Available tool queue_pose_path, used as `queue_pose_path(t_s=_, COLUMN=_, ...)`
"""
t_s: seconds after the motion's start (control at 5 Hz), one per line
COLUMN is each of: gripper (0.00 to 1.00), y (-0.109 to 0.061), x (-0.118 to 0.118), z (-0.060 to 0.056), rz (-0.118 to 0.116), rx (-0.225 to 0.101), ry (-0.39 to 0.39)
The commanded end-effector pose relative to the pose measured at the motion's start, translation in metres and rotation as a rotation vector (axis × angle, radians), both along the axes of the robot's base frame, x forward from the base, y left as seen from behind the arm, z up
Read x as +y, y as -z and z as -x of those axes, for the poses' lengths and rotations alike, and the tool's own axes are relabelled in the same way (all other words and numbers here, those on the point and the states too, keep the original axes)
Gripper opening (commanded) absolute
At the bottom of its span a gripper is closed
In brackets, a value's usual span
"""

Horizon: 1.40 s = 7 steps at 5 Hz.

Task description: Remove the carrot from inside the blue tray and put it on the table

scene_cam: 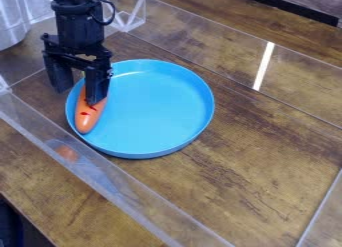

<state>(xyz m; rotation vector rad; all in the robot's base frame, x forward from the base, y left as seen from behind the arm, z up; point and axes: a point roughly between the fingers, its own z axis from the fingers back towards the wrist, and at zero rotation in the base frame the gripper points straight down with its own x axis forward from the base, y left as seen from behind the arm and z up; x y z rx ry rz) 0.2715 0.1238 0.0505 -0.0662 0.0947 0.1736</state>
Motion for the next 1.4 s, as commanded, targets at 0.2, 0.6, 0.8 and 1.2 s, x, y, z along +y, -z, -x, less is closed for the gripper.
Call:
queue_pose_path(t_s=0.2, gripper=1.0, y=0.0027, x=0.0058, z=-0.0132, rz=-0.023, rx=-0.037, ry=0.006)
queue_pose_path(t_s=0.6, gripper=0.0, y=0.0017, x=0.0039, z=-0.0121, rz=-0.025, rx=-0.039, ry=0.021)
queue_pose_path(t_s=0.8, gripper=0.0, y=-0.0005, x=0.0023, z=-0.0107, rz=-0.025, rx=-0.04, ry=0.031)
queue_pose_path(t_s=1.2, gripper=0.0, y=-0.0052, x=-0.0008, z=-0.0079, rz=-0.026, rx=-0.042, ry=0.05)
